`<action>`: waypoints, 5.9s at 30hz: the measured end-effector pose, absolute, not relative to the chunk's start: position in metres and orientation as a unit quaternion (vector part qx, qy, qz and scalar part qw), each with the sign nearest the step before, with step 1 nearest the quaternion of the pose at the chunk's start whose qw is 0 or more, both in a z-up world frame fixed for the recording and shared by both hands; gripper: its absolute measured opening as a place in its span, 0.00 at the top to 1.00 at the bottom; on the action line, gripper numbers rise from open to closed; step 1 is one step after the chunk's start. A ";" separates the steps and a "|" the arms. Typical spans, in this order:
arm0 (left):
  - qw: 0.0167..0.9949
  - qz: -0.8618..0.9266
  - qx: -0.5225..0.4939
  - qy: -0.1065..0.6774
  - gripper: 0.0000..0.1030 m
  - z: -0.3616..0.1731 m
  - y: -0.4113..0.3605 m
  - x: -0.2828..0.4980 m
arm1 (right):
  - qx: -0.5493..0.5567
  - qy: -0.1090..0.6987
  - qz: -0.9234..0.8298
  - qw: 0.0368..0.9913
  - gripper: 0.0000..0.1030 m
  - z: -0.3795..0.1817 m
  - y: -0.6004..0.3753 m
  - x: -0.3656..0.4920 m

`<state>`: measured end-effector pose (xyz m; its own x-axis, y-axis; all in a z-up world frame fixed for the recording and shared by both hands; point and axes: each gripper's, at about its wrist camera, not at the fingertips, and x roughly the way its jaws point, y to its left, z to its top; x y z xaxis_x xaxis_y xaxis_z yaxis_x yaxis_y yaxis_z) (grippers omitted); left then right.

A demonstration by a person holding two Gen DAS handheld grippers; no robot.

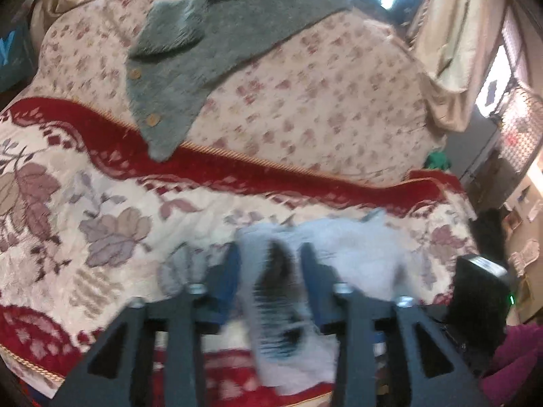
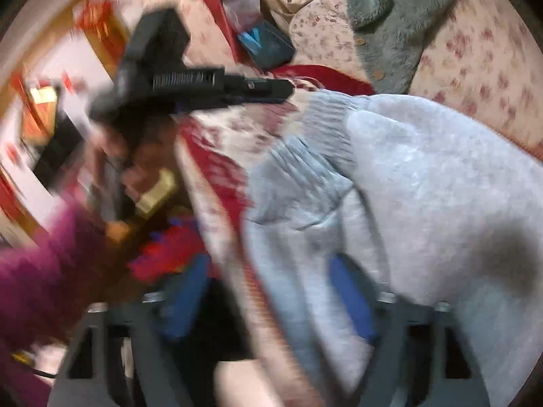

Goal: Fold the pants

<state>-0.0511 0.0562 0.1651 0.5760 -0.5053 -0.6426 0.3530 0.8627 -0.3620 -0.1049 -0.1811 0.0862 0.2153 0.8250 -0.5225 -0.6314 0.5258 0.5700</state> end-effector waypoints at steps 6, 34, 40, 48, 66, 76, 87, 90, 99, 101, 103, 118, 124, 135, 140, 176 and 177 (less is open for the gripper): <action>0.876 -0.301 -0.081 0.369 0.53 0.186 0.000 -0.080 | 0.144 0.385 0.418 0.810 0.19 0.118 -0.225 -0.123; 0.862 -0.254 -0.036 0.437 0.49 0.092 -0.031 -0.131 | -0.021 0.371 0.127 0.920 0.03 0.079 -0.248 -0.032; 0.874 -0.218 -0.043 0.432 0.44 0.104 -0.039 -0.134 | -0.005 0.374 0.130 0.918 0.03 0.090 -0.259 -0.044; 0.911 -0.138 -0.013 0.389 0.26 0.127 -0.063 -0.143 | 0.039 0.407 0.143 0.901 0.03 0.097 -0.276 -0.070; 0.898 -0.131 -0.113 0.405 0.07 0.124 -0.013 -0.116 | 0.145 0.460 0.195 0.854 0.00 0.081 -0.334 -0.100; 0.874 -0.156 -0.174 0.426 0.05 0.086 0.023 -0.089 | 0.252 0.495 0.246 0.794 0.00 0.036 -0.344 -0.080; 0.856 -0.174 -0.142 0.466 0.00 0.041 -0.003 -0.073 | 0.320 0.502 0.281 0.753 0.00 0.008 -0.338 -0.061; 0.846 -0.184 -0.162 0.473 0.00 0.036 0.002 -0.069 | 0.319 0.499 0.290 0.752 0.00 0.007 -0.335 -0.057; 0.826 -0.200 -0.196 0.489 0.11 0.026 0.003 -0.065 | 0.310 0.483 0.301 0.762 0.02 0.009 -0.326 -0.057; 0.833 -0.201 -0.192 0.478 0.20 0.034 0.000 -0.072 | 0.305 0.479 0.303 0.765 0.08 0.014 -0.327 -0.060; 0.836 -0.196 -0.200 0.471 0.27 0.041 -0.004 -0.076 | 0.297 0.475 0.307 0.770 0.14 0.021 -0.330 -0.062; 0.841 -0.248 -0.194 0.441 0.33 0.091 -0.111 -0.077 | 0.285 0.429 0.257 0.818 0.26 0.078 -0.422 -0.098; 0.831 -0.275 -0.178 0.450 0.33 0.088 -0.184 -0.073 | 0.290 0.428 0.215 0.828 0.26 0.081 -0.483 -0.114; 0.836 -0.250 -0.140 0.469 0.33 0.064 -0.247 -0.082 | 0.313 0.452 0.173 0.817 0.25 0.038 -0.553 -0.130; 0.832 -0.244 -0.153 0.474 0.23 0.058 -0.242 -0.081 | 0.321 0.448 0.157 0.820 0.17 0.030 -0.559 -0.136; 0.940 -0.136 -0.011 0.314 0.13 0.143 -0.234 -0.176 | 0.096 0.367 0.041 0.925 0.11 0.132 -0.462 -0.210; 0.940 -0.135 -0.011 0.312 0.13 0.144 -0.235 -0.177 | 0.093 0.365 0.038 0.926 0.11 0.133 -0.460 -0.213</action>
